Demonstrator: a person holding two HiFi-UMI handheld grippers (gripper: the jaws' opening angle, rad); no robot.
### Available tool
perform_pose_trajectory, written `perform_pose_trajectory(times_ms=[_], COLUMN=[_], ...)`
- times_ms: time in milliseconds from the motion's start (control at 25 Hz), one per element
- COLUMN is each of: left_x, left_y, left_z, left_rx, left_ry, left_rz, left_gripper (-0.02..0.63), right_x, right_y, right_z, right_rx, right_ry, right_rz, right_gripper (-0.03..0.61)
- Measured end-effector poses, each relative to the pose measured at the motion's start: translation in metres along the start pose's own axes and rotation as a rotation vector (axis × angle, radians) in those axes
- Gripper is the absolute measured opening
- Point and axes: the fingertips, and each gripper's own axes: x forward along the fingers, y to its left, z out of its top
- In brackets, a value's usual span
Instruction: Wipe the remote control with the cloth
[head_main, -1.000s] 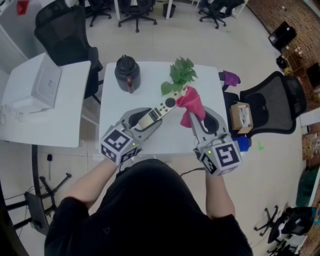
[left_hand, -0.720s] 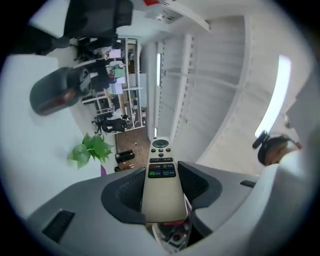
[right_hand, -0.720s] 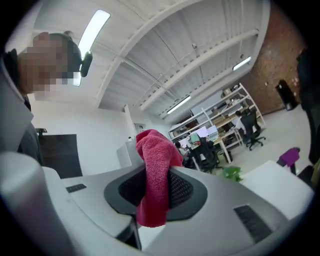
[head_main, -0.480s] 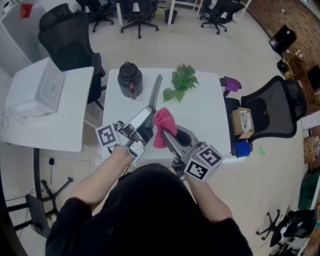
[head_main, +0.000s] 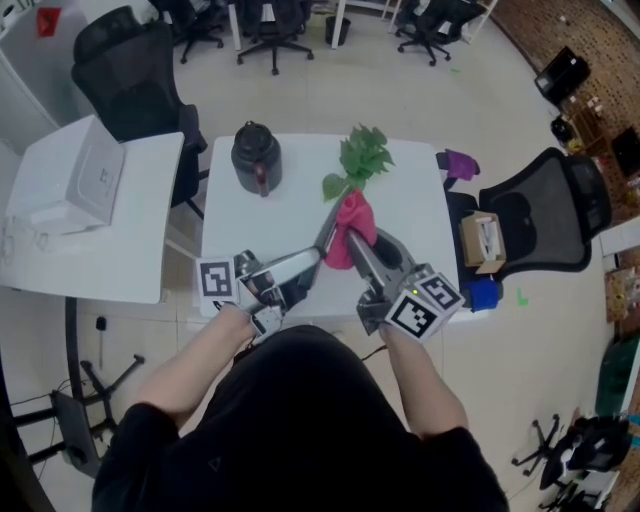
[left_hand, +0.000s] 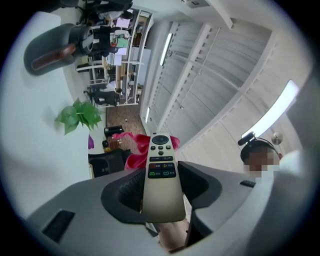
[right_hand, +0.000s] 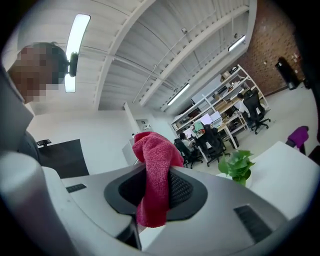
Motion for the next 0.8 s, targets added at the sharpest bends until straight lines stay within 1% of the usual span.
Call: perform_pose_trajectory(times_ms=[80, 160, 280, 400, 480, 560, 680, 800], left_x=[0.0, 0.0, -0.001, -0.003, -0.005, -0.006, -0.004, 0.0], left_y=[0.0, 0.0, 0.001, 0.003, 0.002, 0.001, 0.0, -0.003], left_z=[-0.009, -0.013, -0.01, 0.013, 0.032, 0.045, 0.051, 0.04], left_rx=[-0.003, -0.005, -0.011, -0.015, -0.009, 0.003, 0.011, 0.01], left_ry=[0.036, 0.046, 0.013, -0.089, -0.158, -0.198, -0.204, -0.156], left_rz=[-0.006, -0.008, -0.009, -0.004, -0.001, 0.003, 0.006, 0.003], left_gripper=[0.209, 0.209, 0.209, 0.209, 0.209, 0.209, 0.209, 0.209], right_x=[-0.005, -0.01, -0.016, -0.017, -0.013, -0.008, -0.001, 0.001], right_y=[-0.009, -0.014, -0.011, 0.007, 0.024, 0.038, 0.05, 0.048], right_z=[0.015, 0.026, 0.032, 0.016, -0.005, -0.026, -0.047, -0.047], right_rx=[-0.009, -0.018, -0.025, -0.028, -0.032, -0.029, -0.017, -0.008], right_ry=[-0.033, -0.056, -0.07, -0.034, 0.022, 0.078, 0.132, 0.127], right_rz=[-0.022, -0.035, -0.035, 0.01, 0.057, 0.098, 0.138, 0.137], right_gripper=[0.092, 0.092, 0.092, 0.092, 0.092, 0.092, 0.092, 0.092])
